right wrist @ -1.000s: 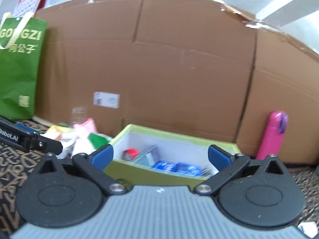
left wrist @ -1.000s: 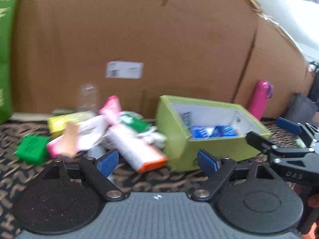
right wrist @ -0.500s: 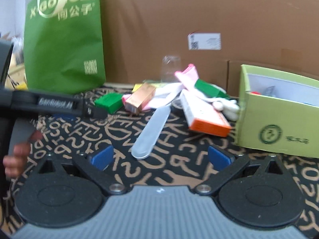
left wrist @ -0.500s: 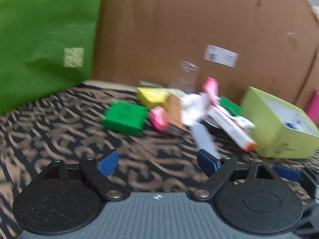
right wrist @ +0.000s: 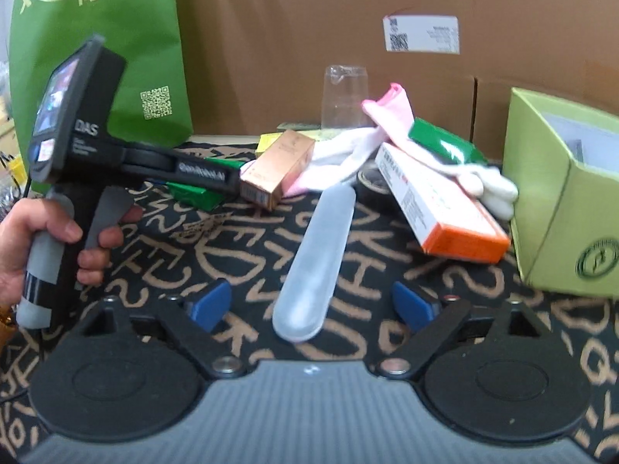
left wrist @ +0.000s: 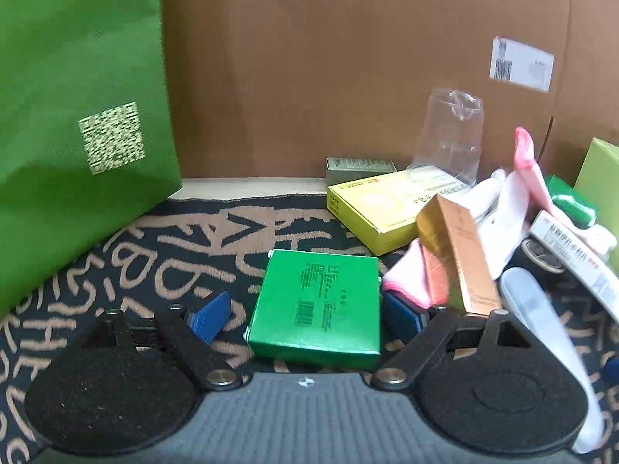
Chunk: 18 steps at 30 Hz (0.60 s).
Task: Organize objects
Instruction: 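Withdraw both tools from the box back toward the pile, then grasp the green box with left tool while right tool grasps the clear toothbrush case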
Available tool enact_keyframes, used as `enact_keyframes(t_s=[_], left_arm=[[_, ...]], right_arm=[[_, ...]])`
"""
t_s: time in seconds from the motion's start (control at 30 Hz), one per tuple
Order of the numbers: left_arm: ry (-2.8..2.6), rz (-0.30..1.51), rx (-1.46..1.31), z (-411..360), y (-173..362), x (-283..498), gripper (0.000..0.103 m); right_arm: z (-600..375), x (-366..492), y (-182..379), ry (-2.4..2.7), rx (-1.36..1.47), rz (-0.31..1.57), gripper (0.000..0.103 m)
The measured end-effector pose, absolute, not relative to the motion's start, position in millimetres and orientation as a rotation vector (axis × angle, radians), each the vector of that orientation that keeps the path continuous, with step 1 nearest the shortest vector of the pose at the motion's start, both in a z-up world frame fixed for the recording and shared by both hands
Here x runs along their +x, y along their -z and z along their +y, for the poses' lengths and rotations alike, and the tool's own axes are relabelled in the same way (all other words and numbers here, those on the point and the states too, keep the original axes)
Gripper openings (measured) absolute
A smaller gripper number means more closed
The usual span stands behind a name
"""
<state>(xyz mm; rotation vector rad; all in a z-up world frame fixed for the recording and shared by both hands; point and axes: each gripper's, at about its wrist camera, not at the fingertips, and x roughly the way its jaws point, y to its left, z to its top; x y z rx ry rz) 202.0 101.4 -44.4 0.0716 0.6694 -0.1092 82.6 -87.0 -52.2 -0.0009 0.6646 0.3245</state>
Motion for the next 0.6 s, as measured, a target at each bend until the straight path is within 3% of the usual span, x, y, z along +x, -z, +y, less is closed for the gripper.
enact_keyframes(t_s=[0.13, 0.2, 0.3, 0.6], left_arm=[[0.135, 0.655, 0.066, 106.1, 40.6, 196.1, 0.064], [0.149, 0.660, 0.081, 105.1, 39.8, 187.8, 0.064], [0.163, 0.666, 0.098, 100.3, 38.3, 168.4, 0.064], [0.308, 0.676, 0.156, 70.0, 39.8, 78.5, 0.064]], right_arm=[[-77.0, 89.2, 53.8, -0.303, -0.059, 0.662, 0.063], [-77.3, 89.7, 52.8, -0.299, -0.055, 0.653, 0.032], [-86.9, 86.5, 52.2, -0.302, -0.021, 0.652, 0.027], [-131.7, 25.1, 46.4, -0.298, -0.080, 0.663, 0.027]])
